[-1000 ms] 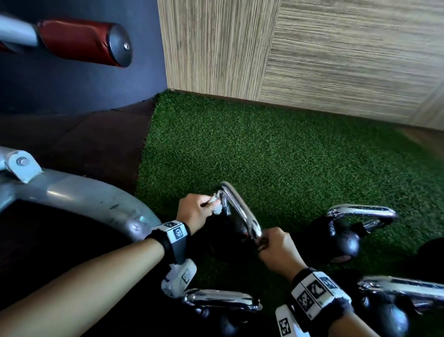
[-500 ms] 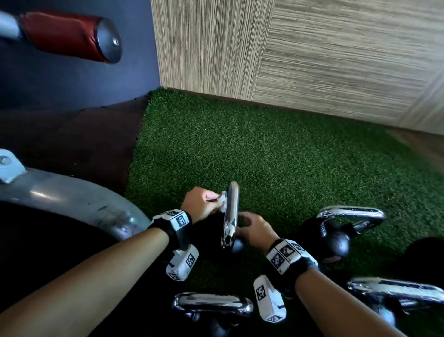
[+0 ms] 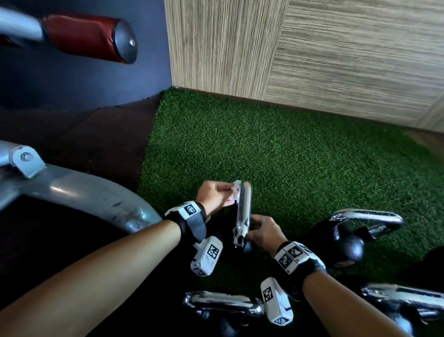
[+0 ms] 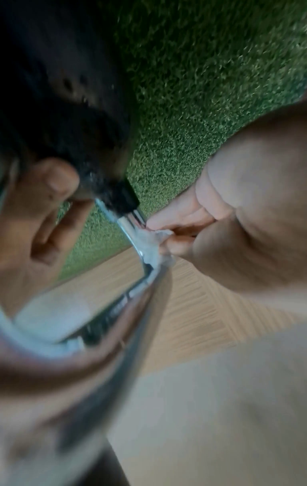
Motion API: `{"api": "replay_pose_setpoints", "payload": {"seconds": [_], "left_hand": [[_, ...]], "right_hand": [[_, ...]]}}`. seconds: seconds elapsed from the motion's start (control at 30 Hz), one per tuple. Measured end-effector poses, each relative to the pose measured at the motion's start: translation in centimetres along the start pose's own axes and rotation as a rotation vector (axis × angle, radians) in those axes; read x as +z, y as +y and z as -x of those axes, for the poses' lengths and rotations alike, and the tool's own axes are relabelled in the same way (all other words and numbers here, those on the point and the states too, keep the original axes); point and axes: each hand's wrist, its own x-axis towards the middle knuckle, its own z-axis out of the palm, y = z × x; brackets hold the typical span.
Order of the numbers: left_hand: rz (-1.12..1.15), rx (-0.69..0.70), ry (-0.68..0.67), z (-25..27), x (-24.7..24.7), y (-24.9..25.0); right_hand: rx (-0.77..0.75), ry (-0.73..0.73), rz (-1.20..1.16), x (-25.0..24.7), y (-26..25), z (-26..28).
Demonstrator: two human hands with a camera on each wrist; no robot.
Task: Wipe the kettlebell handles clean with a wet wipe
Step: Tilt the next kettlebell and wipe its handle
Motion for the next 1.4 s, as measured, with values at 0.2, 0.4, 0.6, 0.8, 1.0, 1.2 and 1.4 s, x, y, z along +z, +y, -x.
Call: {"api": "replay_pose_setpoints", "payload": {"seconds": [0.2,0.4,0.6,0.8,1.0,1.2,1.4], "left_hand": [[0.315,-0.085,-0.133,1.7,-0.5,0.6],[0.201,-0.028,-0.162,1.8,-1.2,2.4],[-0.067,-0.003,-0.426,3.4,-2.7,2.9],[0.042,-0.016,-0.385,5.2,-2.9,0.7],[-0.207,0.163,-0.468,7.0,-4.3,0.3],[-0.356,0.394,-0.475,8.3,-4.8,-1.3],[-0.495,0.534,-0.372,9.1,-4.7,-2.6]], "right_hand": [[-0.047,0.014,-0.046,0.0,0.1,0.1],[-0.049,0.02,0.005,0.1,0.5,-0.6],[-0.057,0.034,0.047,-0.2,0.6,-0.3],[-0.059,0.017,0.044,0.1,0.4,-0.6],[-0.071,0.024,0.013,0.5,0.8,-1.0],[-0.06,0.064,0.026,0.5,0.8,-0.7],[-0.073,0.046,0.069,0.2,0.6,-0.3]]}}
